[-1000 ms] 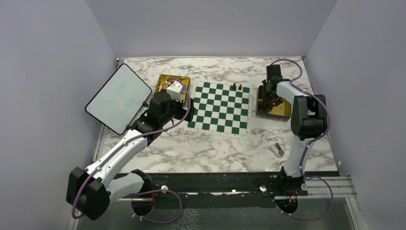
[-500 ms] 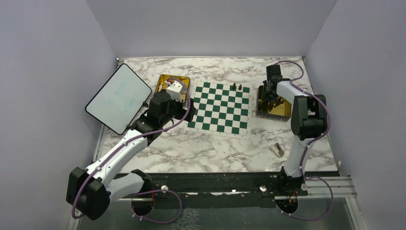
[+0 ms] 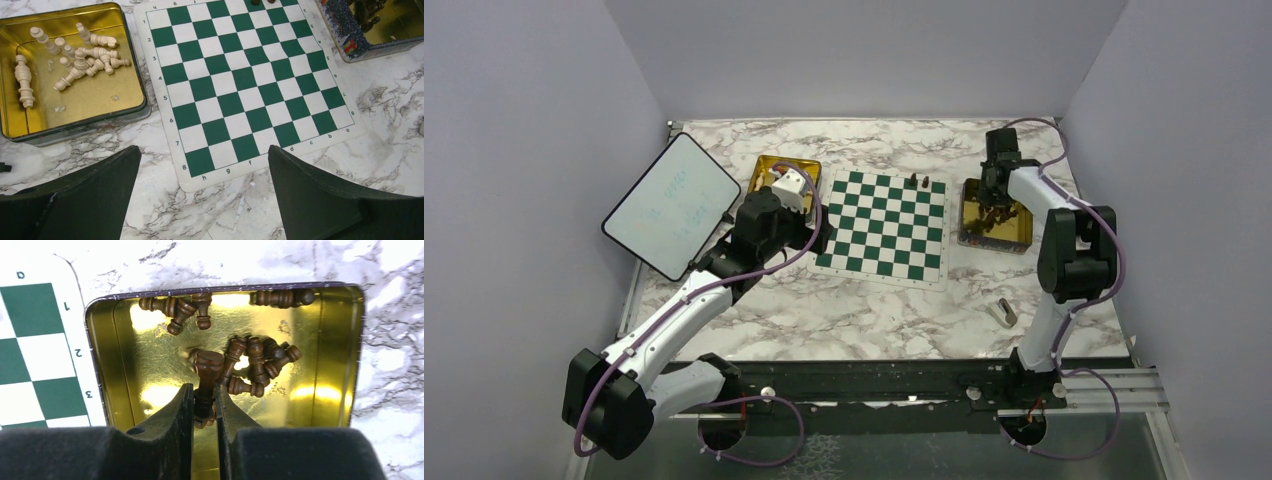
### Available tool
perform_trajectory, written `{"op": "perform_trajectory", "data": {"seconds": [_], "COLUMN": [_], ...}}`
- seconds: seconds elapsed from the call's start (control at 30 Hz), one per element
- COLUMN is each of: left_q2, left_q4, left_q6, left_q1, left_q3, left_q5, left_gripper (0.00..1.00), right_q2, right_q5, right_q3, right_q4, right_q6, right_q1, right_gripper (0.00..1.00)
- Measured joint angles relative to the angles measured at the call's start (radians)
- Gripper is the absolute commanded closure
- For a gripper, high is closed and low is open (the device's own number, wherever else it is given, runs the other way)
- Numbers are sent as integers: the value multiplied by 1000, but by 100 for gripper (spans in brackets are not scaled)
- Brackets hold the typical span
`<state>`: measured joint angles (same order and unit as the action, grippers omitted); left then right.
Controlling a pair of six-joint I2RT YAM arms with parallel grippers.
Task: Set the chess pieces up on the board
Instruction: Pick up the chess piece from the storage box.
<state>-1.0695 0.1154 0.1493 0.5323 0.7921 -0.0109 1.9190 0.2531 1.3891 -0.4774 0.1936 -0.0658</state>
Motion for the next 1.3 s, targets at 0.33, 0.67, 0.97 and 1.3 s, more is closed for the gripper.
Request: {"op": "perform_trajectory", "data": {"seconds": [0.33,0.67,0.97,1.3], "left_q2": [0,0,0,0], "left_q4": [0,-1,-1,-31], "left_q6": [3,8,8,80], "left_q1": [0,0,0,0], "left_q3": [0,-3,-3,-5], "left_q5": [0,0,-3,-76], "left_gripper": [1,1,1,2], "right_q2": [-66,-110,-181,-306], "right_q5": [39,41,-19,-304], "right_q3": [0,-3,-18,-91], "right_q4": [-6,-6,2,35], "right_q6": [-11,-14,-16,2], "right_q1": [0,0,0,-5], "right_gripper": [86,87,88,87]}}
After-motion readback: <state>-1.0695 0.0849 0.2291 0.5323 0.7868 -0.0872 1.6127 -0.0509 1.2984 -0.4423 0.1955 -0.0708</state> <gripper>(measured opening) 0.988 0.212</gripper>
